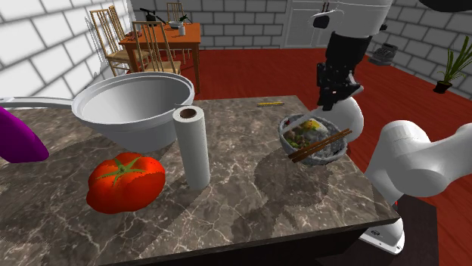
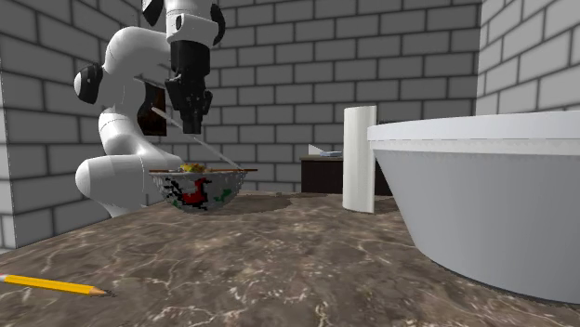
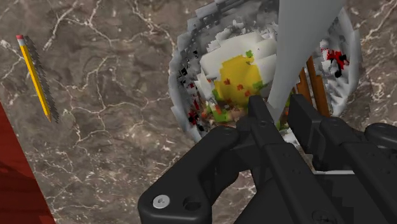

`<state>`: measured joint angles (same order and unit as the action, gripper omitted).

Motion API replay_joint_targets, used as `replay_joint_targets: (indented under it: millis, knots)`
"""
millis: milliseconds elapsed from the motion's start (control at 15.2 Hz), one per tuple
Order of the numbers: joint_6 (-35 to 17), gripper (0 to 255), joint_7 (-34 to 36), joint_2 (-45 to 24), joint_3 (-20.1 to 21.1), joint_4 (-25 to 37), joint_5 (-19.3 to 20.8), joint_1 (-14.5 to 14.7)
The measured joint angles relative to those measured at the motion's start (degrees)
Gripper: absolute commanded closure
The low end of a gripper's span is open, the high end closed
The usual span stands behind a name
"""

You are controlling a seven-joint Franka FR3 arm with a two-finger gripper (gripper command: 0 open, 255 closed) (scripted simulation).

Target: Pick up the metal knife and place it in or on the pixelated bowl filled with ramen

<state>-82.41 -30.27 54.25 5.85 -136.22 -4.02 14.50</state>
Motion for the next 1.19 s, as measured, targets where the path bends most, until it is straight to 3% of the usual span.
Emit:
replay_joint_targets:
  millis: [726, 1188]
  knots:
    - [-6.8, 255, 0.1, 2.7, 0.7, -9.5, -0.7, 0.4]
    - [-7.4, 255, 0.1, 3.2, 0.8, -10.6, -0.8, 0.5]
